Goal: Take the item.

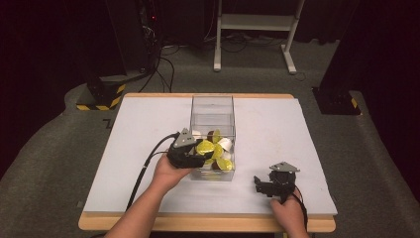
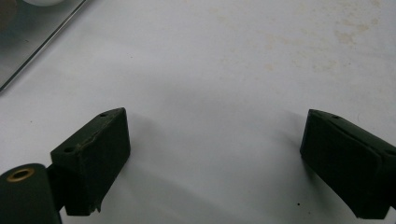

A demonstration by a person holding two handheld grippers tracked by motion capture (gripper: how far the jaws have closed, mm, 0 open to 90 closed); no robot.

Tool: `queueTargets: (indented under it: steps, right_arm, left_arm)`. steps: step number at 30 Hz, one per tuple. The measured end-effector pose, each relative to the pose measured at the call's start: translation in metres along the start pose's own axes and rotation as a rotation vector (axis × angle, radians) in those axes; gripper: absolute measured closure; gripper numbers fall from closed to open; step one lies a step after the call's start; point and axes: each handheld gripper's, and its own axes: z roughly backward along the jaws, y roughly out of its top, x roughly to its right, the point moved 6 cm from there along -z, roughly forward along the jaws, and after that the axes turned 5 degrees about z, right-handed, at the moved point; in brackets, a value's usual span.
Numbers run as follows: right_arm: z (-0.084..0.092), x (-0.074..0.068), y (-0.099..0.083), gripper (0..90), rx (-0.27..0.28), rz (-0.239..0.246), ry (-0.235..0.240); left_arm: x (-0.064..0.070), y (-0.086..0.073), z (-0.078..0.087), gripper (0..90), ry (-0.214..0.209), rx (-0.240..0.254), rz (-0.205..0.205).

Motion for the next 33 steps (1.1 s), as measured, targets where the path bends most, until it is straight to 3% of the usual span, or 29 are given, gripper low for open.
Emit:
queueTargets:
  steps: [16,18,19,23,33]
  right_arm:
    - [0.000,0.000,0.000,8.3,0.001,0.000,-0.001]
    - [0.000,0.000,0.000,8.3,0.001,0.000,-0.001]
    - [0.000,0.000,0.000,8.3,0.001,0.000,-0.001]
    - [0.000,0.000,0.000,8.3,0.001,0.000,-0.001]
    - [0.000,0.000,0.000,8.3,0.001,0.000,-0.001]
  left_arm:
    - [-0.006,0.004,0.015,37.8,0.010,0.023,0.008]
    - [-0.008,0.004,0.018,37.8,0.011,0.024,0.005]
    - [-0.007,0.005,0.020,37.8,0.010,0.032,0.025]
    - [-0.009,0.005,0.027,37.9,0.016,0.026,0.011]
    - [-0.019,0.009,0.046,37.9,0.032,0.051,0.018]
